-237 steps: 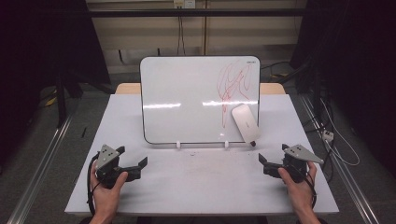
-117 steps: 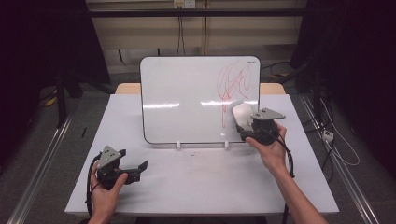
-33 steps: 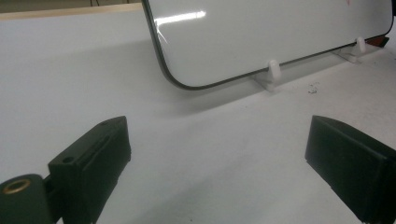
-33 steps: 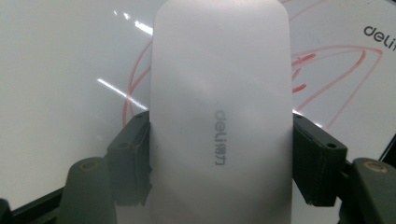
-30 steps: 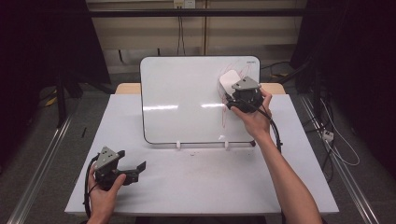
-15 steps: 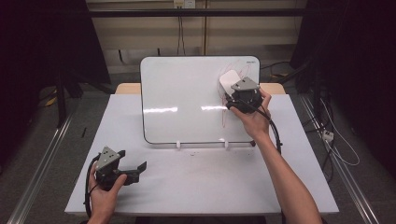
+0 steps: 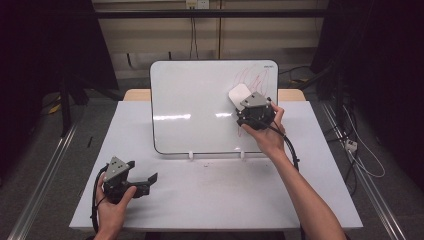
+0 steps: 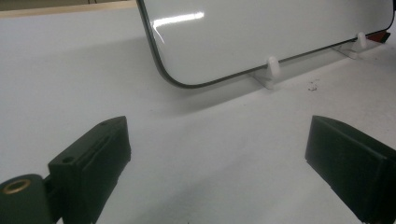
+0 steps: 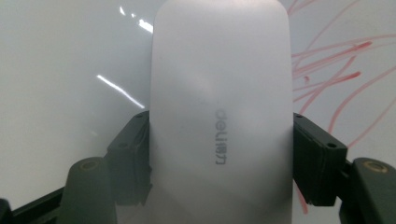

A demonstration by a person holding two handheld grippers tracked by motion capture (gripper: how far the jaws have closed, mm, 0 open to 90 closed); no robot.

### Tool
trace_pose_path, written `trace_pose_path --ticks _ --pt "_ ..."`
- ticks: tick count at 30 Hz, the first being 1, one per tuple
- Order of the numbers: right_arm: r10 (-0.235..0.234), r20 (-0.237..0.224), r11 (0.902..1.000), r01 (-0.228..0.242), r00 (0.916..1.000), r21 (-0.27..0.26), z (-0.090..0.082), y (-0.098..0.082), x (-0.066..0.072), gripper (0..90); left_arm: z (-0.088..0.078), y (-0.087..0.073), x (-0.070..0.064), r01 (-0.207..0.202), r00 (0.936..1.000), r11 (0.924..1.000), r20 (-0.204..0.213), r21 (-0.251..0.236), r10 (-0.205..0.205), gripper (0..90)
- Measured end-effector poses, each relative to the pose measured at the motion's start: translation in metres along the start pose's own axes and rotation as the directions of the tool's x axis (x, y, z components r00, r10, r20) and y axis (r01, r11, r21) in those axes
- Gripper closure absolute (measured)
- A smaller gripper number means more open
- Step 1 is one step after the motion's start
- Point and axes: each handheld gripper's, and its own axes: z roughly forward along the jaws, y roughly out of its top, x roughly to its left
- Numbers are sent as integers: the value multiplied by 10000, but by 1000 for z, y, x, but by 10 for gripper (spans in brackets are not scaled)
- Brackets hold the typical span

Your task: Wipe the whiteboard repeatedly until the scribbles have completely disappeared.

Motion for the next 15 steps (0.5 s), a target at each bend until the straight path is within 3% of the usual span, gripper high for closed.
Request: trace_pose_path --ticks 4,15 --pt "-87 -62 10000 86 9999 -13 -1 -2 6 317 0 0 0 -85 10000 9999 -12 54 85 66" --pt "-23 -146 10000 23 9999 -11 1 4 -3 317 -1 0 2 13 10000 10000 -45 22 -13 66"
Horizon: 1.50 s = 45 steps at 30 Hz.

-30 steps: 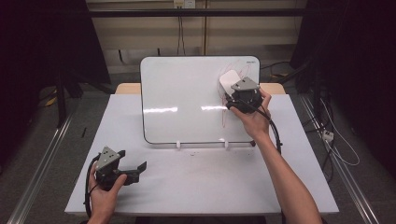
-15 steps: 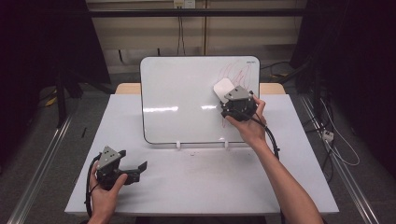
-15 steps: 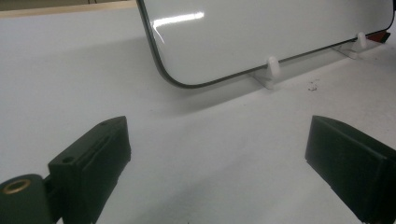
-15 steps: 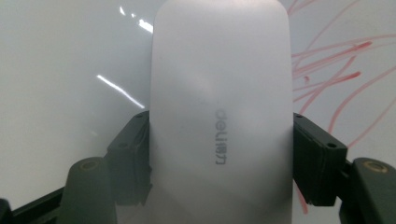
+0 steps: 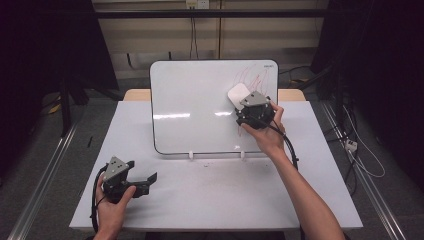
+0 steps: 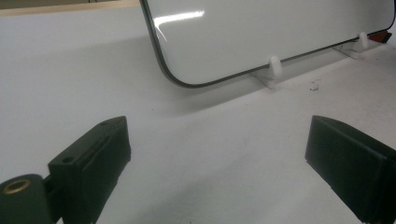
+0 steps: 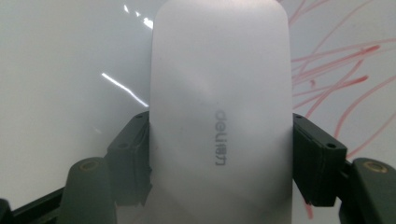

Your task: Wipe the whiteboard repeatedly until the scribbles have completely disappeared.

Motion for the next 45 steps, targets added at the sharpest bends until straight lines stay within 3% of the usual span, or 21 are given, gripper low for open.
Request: trace_pose_path --ticks 15,22,32,36,45 --pt "607 335 9982 -606 9976 -31 5 23 -38 317 -1 -1 0 -52 10000 10000 76 9 52 66" --pt "522 490 9986 -515 9974 -148 4 19 -29 317 0 0 -1 -11 10000 10000 31 7 11 66" --pt "-459 71 9989 460 9989 -130 5 13 10 317 2 0 -2 -62 10000 10000 51 72 62 66" --pt "-325 -86 9994 324 9994 -113 6 15 6 317 2 0 -2 -115 9999 9999 60 104 115 66" --pt "144 208 9998 -141 9997 -168 10 32 -17 317 0 0 -2 -63 9999 10000 133 -2 63 66"
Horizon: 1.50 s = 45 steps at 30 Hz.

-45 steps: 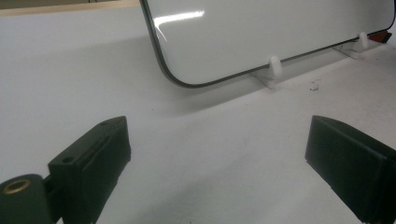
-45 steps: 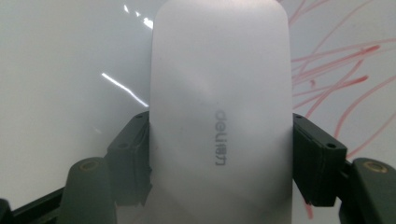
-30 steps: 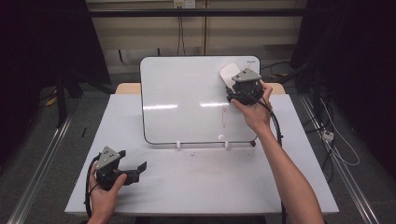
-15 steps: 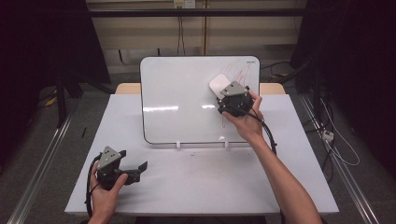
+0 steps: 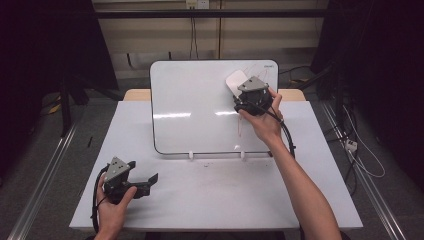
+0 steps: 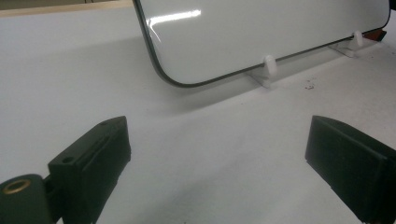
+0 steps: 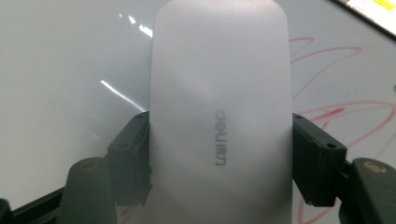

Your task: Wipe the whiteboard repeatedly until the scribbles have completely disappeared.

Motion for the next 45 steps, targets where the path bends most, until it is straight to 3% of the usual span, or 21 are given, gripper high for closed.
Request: trace_pose_path --ticks 14,17,22,26,31,40,45 --pt "1082 467 9941 -1080 9930 -74 -2 5 -37 317 -1 0 2 -64 10000 10000 -64 65 65 65" --pt "1010 712 9949 -1012 9923 -18 -2 6 -33 317 0 0 2 -8 9999 10000 -117 10 8 65" --pt "791 372 9967 -796 9962 126 0 3 -21 317 -2 0 2 -53 9999 10000 -88 -39 53 66" --pt "217 -77 9996 -215 9997 170 1 2 -1 317 -2 0 1 -80 9998 10000 -157 2 80 66" --pt "-504 -370 9984 512 9980 225 2 3 25 317 -2 0 0 -18 9999 10000 -118 8 18 66" --pt "-146 -528 9996 158 9985 224 5 9 15 317 -2 0 1 -53 10000 10000 -18 43 53 65" --pt "221 -280 9995 -215 9994 221 6 15 0 317 -2 0 1 -40 10000 10000 -76 -4 40 65"
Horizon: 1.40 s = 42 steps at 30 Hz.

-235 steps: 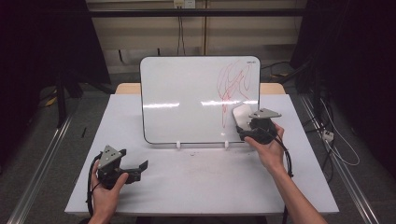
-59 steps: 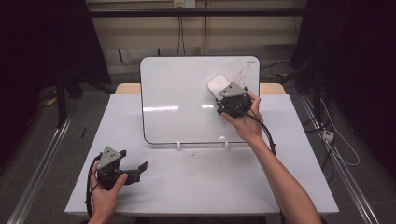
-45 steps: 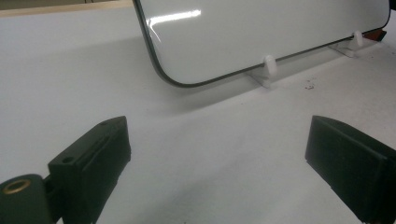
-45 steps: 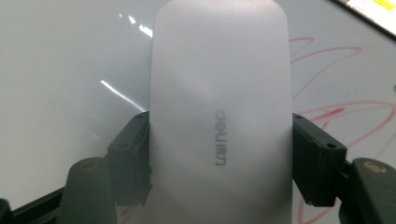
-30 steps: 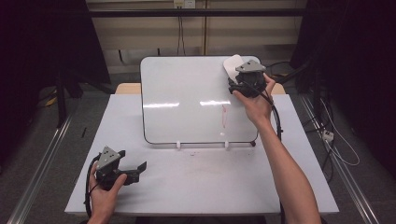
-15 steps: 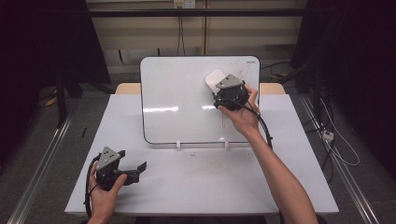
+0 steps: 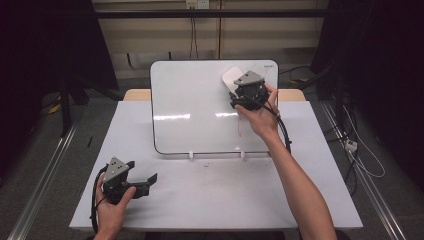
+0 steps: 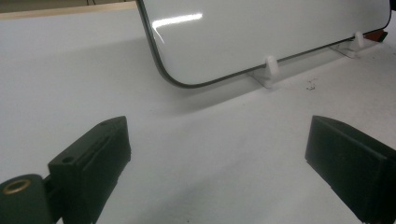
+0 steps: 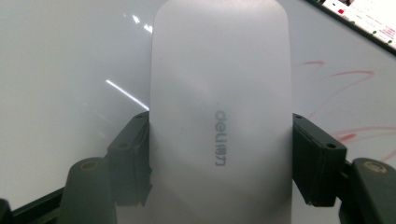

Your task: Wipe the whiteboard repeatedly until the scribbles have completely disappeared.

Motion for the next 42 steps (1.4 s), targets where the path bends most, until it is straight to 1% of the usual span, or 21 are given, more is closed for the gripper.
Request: trace_pose_path --ticks 1,3,4,6,8,9,12,14,19,22,23,26,28,30,31,33,36,38,39,40,42 --pt "56 40 10000 -56 10000 10 0 1 -3 317 0 0 0 -20 9998 10000 -185 0 20 61" --pt "334 126 9994 -333 9994 -68 -1 0 -11 317 0 -1 2 54 9997 10000 -227 21 -53 57" --pt "417 211 9991 -416 9989 -75 -1 0 -14 317 0 -1 2 129 9998 9999 -179 -22 -130 56" --pt "533 296 9986 -531 9981 -51 -2 -2 -19 317 -1 -1 3 110 9997 9999 -233 7 -110 56" --pt "644 433 9979 -644 9970 -19 -3 -3 -26 317 -1 -1 2 173 9995 9998 -268 -47 -174 56" --pt "718 472 9974 -719 9963 -6 -4 -4 -30 317 -2 -1 3 156 9996 9999 -217 -27 -157 56" --pt "1052 635 9944 -1057 9924 31 -6 -7 -45 318 -2 -1 2 180 9995 9998 -241 1 -180 56" --pt "1240 779 9922 -1249 9892 64 -8 -10 -52 317 -2 -1 3 161 9996 9999 -251 18 -160 57" --pt "1568 993 9874 -1583 9826 78 -11 -15 -60 317 -2 -1 2 172 9995 9998 -277 -46 -173 56" --pt "1586 1085 9872 -1594 9814 -10 -13 -18 -59 317 -3 -2 2 182 9994 9998 -296 -71 -184 56" --pt "1530 1096 9880 -1544 9821 48 -14 -20 -57 318 -3 -1 3 175 9995 9998 -245 -9 -175 56" --pt "1486 952 9886 -1501 9843 84 -17 -29 -51 318 -3 -1 2 200 9994 9998 -267 0 -200 56" --pt "1426 902 9896 -1438 9857 66 -18 -37 -44 317 -2 -1 2 180 9993 9998 -322 -71 -183 56" --pt "1231 848 9923 -1238 9888 30 -18 -44 -35 317 -1 0 1 92 9995 10000 -313 -27 -93 56" --pt "1142 798 9934 -1148 9903 39 -18 -47 -31 317 0 0 1 130 9995 9999 -270 -50 -132 56" --pt "947 706 9955 -951 9930 28 -20 -51 -24 318 1 0 0 96 9997 9999 -216 61 -94 56" --pt "499 518 9987 -505 9974 90 -22 -59 -11 318 2 0 -1 115 9997 9999 -234 -14 -116 56" --pt "382 442 9992 -386 9983 95 -23 -65 -3 318 2 0 0 87 9998 10000 -192 -27 -88 56" --pt "306 435 9995 -310 9986 72 -24 -67 0 317 1 0 0 102 9996 9999 -252 -16 -102 56" --pt "320 461 9995 -322 9984 40 -25 -68 2 317 1 0 0 101 9997 9999 -207 -27 -102 56" --pt "291 453 9996 -293 9986 36 -26 -68 1 317 1 0 1 120 9996 9999 -259 -17 -120 56"
